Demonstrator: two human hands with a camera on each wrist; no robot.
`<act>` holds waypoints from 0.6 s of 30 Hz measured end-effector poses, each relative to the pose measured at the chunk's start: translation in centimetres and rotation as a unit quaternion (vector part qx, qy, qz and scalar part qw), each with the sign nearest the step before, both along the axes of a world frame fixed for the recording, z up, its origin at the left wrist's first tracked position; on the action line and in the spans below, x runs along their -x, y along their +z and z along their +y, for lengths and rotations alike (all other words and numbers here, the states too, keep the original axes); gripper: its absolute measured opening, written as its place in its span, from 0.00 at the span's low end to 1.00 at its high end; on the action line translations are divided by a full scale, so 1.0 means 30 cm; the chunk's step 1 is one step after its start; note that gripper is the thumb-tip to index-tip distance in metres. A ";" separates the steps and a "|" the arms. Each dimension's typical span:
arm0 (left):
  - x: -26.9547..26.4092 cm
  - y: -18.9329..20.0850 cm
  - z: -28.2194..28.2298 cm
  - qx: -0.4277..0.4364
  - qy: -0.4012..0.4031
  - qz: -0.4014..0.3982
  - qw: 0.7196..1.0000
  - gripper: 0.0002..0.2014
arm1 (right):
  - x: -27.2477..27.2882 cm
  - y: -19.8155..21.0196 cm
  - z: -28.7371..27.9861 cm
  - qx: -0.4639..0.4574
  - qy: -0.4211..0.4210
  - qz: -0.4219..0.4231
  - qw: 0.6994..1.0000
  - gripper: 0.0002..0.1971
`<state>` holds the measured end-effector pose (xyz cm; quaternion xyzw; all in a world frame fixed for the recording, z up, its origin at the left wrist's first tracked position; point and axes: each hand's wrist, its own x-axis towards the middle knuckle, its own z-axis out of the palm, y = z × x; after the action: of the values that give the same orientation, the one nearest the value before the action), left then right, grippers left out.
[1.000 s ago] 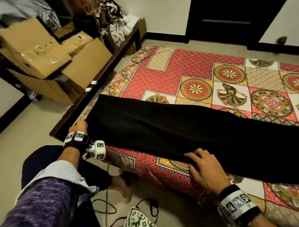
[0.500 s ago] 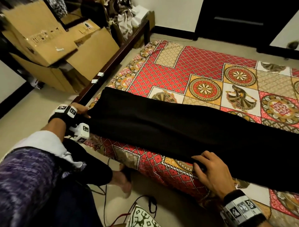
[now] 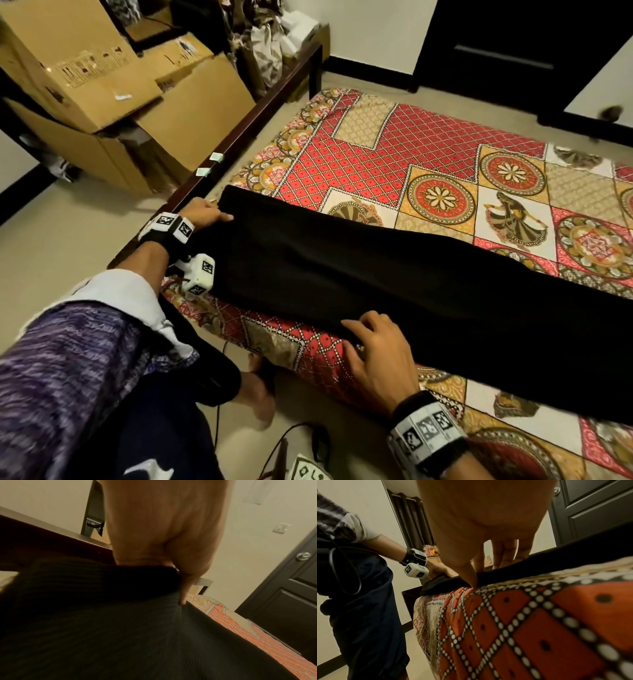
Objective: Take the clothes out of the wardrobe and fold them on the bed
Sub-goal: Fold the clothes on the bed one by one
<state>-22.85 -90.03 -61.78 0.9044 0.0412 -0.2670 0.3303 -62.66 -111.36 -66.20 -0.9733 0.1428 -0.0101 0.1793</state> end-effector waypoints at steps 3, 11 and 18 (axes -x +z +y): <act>-0.041 -0.024 -0.007 0.044 0.049 -0.099 0.993 0.18 | -0.044 0.007 0.020 -0.022 -0.010 -0.019 1.000 0.15; -0.063 -0.061 0.076 0.014 0.022 0.020 0.999 0.33 | -0.079 0.014 0.051 -0.063 -0.025 -0.023 0.997 0.16; -0.036 -0.011 0.080 -0.090 -0.172 0.062 0.979 0.38 | -0.138 -0.013 0.126 -0.038 -0.026 -0.024 0.999 0.17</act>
<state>-21.76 -87.62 -62.12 0.9056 -0.0707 -0.3707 0.1938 -58.52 -107.60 -66.60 -0.9612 0.1641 -0.0324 0.2192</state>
